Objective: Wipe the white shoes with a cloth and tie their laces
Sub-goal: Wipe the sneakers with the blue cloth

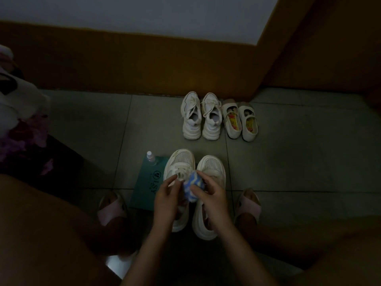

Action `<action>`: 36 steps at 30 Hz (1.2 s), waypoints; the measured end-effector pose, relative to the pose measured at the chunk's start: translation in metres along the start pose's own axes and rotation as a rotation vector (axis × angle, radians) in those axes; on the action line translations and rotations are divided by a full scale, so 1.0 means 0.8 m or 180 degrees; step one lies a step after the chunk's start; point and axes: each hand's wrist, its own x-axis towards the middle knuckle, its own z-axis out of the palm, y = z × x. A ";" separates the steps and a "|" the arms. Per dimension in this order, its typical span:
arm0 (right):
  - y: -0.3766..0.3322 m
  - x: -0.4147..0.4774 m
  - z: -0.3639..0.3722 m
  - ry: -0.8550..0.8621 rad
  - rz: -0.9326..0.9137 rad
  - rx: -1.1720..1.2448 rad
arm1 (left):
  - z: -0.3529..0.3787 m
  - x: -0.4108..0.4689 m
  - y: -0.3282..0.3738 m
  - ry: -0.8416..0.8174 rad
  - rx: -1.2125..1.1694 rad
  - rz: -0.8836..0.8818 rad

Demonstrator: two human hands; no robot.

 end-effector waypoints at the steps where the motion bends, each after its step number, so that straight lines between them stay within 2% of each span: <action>1: -0.004 0.004 -0.006 0.0063 0.0020 0.0100 | 0.000 0.002 -0.001 0.0190 0.0368 0.0298; 3: -0.010 0.014 -0.018 0.0229 0.0054 0.0218 | 0.003 0.007 -0.004 0.0500 0.1271 0.0756; 5: -0.013 0.025 -0.028 0.0386 0.0115 0.0277 | 0.012 0.015 -0.010 0.0681 0.1912 0.0908; 9: -0.006 0.037 -0.037 0.0581 0.0298 0.0338 | 0.032 0.037 -0.020 0.0666 0.2145 0.0443; 15: 0.011 0.046 -0.036 0.0548 0.0394 0.0357 | 0.028 0.066 -0.023 0.0676 0.2445 0.0400; 19: 0.003 0.062 -0.032 0.0605 0.0520 0.0336 | 0.004 0.071 -0.022 0.0547 0.2161 0.0495; 23: -0.021 0.095 -0.020 0.0557 0.0383 0.0012 | -0.023 0.075 -0.020 0.0500 0.1310 0.0419; 32: -0.059 0.203 0.052 -0.0300 -0.0686 -0.1346 | -0.045 0.092 -0.036 0.0320 0.0300 0.0247; 36: -0.044 0.213 0.068 -0.0701 -0.0653 -0.1895 | -0.047 0.090 -0.044 0.0329 -0.0050 0.0287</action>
